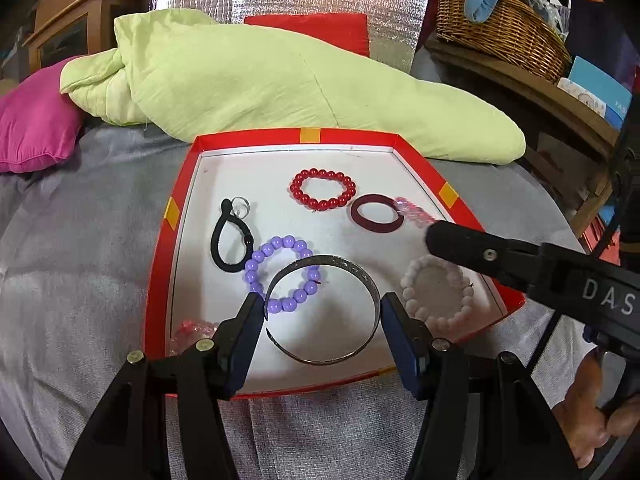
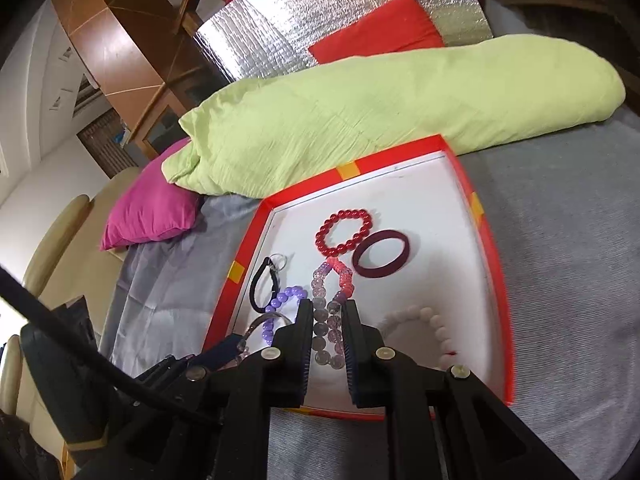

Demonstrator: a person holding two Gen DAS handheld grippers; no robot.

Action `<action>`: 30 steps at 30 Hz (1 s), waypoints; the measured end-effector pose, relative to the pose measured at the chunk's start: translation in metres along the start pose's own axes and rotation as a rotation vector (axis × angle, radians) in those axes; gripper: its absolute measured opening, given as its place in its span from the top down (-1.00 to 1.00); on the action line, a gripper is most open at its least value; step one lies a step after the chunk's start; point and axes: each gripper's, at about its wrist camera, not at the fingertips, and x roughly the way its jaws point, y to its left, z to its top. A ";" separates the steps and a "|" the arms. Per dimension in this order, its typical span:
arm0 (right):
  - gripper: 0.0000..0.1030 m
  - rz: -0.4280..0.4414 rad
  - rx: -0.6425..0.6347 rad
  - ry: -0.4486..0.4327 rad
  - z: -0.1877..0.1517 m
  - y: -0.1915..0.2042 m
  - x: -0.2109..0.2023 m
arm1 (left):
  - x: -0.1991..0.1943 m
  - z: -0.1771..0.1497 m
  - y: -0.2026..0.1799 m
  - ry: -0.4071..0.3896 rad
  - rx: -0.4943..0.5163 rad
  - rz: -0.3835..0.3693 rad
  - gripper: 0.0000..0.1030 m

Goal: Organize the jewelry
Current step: 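Lower silver bangle into box with left tool while right tool lowers bead bracelet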

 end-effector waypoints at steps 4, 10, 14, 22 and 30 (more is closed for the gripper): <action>0.70 0.010 -0.003 0.020 -0.002 0.004 0.010 | 0.004 -0.002 0.002 0.028 0.004 0.024 -0.20; 0.69 0.053 0.032 0.062 -0.002 0.004 0.029 | 0.007 -0.004 0.007 0.044 -0.007 0.035 -0.20; 0.69 0.051 0.038 0.069 -0.002 0.003 0.033 | 0.007 -0.004 0.008 0.047 -0.008 0.032 -0.20; 0.70 -0.012 0.035 0.056 -0.001 -0.003 0.033 | 0.009 -0.005 0.003 0.049 0.010 0.035 -0.20; 0.70 -0.083 0.059 0.065 0.000 -0.015 0.039 | 0.010 -0.006 0.004 0.054 0.007 0.033 -0.20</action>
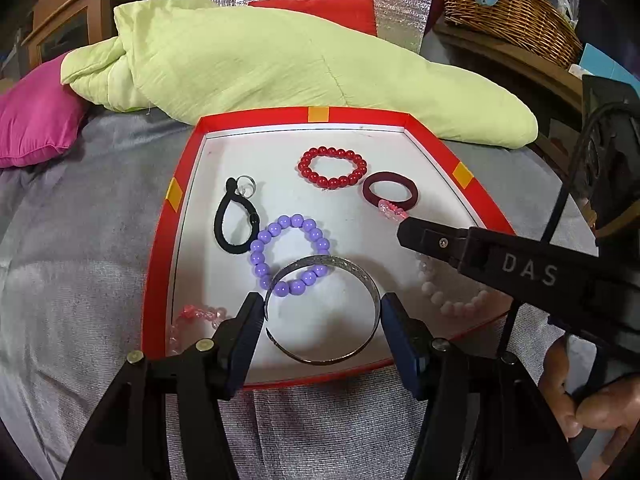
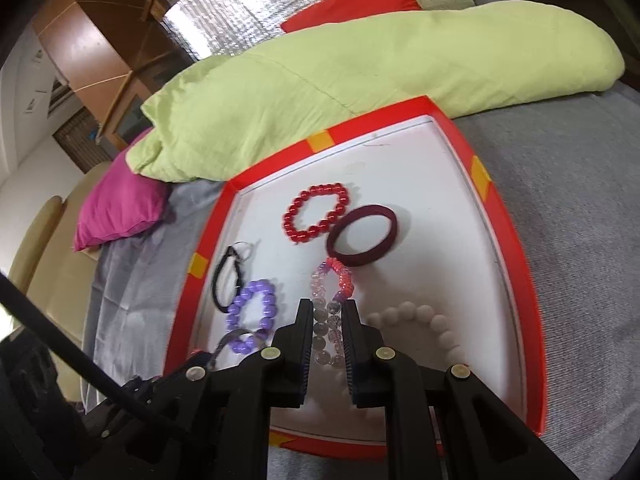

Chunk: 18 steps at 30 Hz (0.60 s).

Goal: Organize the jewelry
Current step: 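Lower silver bangle into box with left tool while right tool lowers bead bracelet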

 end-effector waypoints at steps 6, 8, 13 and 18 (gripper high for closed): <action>0.70 -0.013 -0.002 -0.010 0.001 -0.001 -0.002 | 0.001 0.000 0.001 -0.003 -0.007 -0.001 -0.20; 0.70 -0.014 -0.006 -0.009 0.001 0.000 -0.002 | 0.001 0.000 0.001 -0.003 -0.007 0.000 -0.20; 0.70 -0.016 -0.013 -0.009 0.001 0.000 -0.003 | 0.001 0.000 0.002 -0.006 -0.004 0.005 -0.21; 0.70 -0.020 -0.019 -0.009 0.000 0.001 -0.002 | 0.002 0.000 0.001 -0.005 -0.003 0.014 -0.21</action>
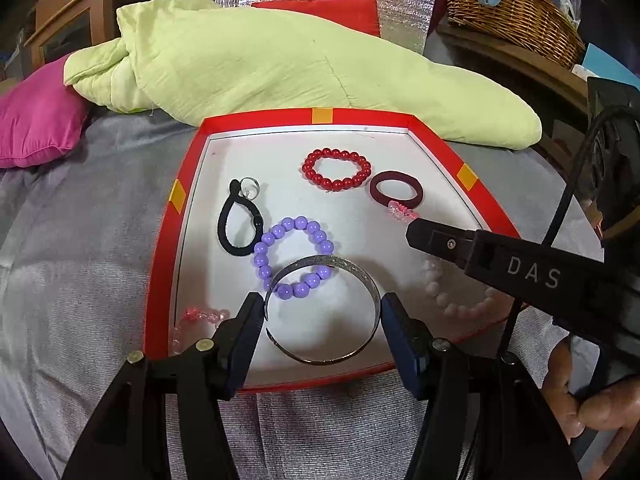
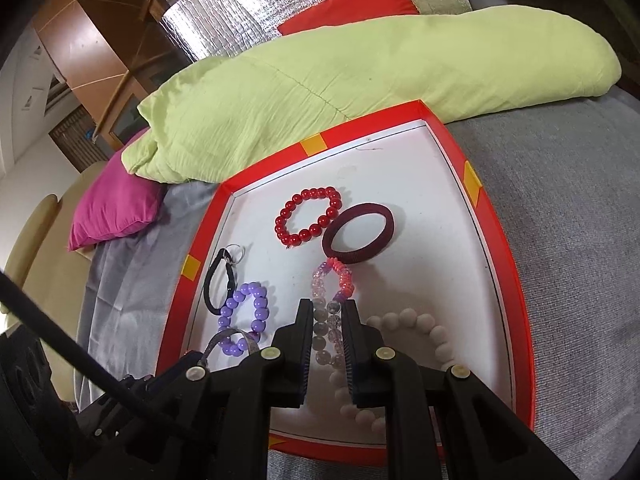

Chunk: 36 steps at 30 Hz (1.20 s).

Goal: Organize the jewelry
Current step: 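Lower silver bangle into box with left tool while right tool lowers bead bracelet, then open right tool releasing bead bracelet while left tool releases silver bangle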

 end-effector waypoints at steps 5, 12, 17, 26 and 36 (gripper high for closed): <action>0.69 -0.006 -0.012 0.000 -0.001 0.002 0.001 | 0.000 0.000 0.000 0.001 -0.002 0.005 -0.21; 0.69 -0.007 -0.009 0.001 -0.001 0.001 0.001 | 0.002 0.000 -0.001 0.005 0.002 0.010 -0.21; 0.68 -0.012 -0.003 0.002 -0.001 -0.001 0.002 | 0.001 0.000 -0.002 0.008 0.005 0.012 -0.21; 0.68 -0.011 -0.001 0.003 -0.001 0.000 0.002 | 0.002 0.000 -0.002 0.011 0.005 0.016 -0.21; 0.67 -0.001 0.002 -0.004 0.000 0.001 -0.002 | 0.001 -0.001 -0.004 0.005 0.020 0.031 -0.21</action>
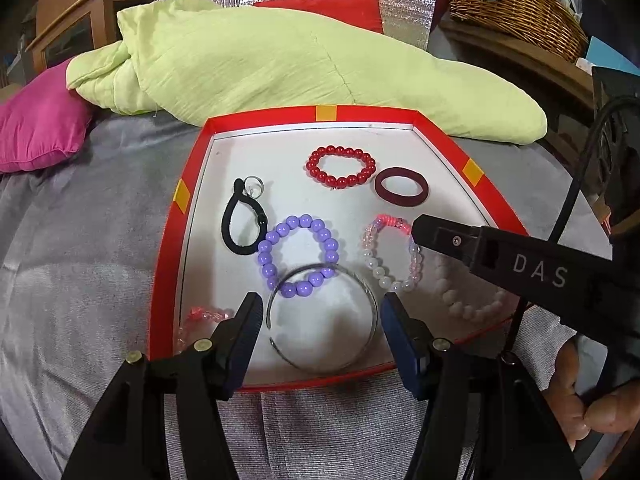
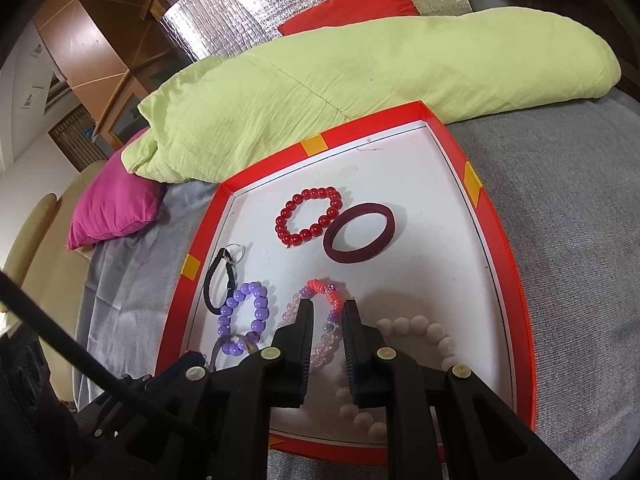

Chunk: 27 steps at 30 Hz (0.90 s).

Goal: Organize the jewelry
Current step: 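Open right tool releasing bead bracelet while left tool releases silver bangle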

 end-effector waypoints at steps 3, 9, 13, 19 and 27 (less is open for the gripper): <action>0.66 0.003 0.001 -0.007 0.001 0.000 -0.002 | 0.000 0.000 -0.001 -0.002 0.004 0.002 -0.21; 0.66 0.013 0.010 -0.021 0.002 0.000 -0.008 | -0.002 0.000 -0.001 -0.007 0.007 0.008 -0.21; 0.66 0.016 0.012 -0.030 0.003 0.000 -0.011 | -0.003 0.001 0.001 -0.009 0.003 0.014 -0.26; 0.66 0.029 0.028 -0.023 0.004 -0.001 -0.014 | -0.004 0.002 0.000 -0.019 0.012 0.031 -0.31; 0.66 0.028 0.024 -0.033 0.005 0.000 -0.023 | -0.009 0.002 0.000 -0.036 0.023 0.045 -0.35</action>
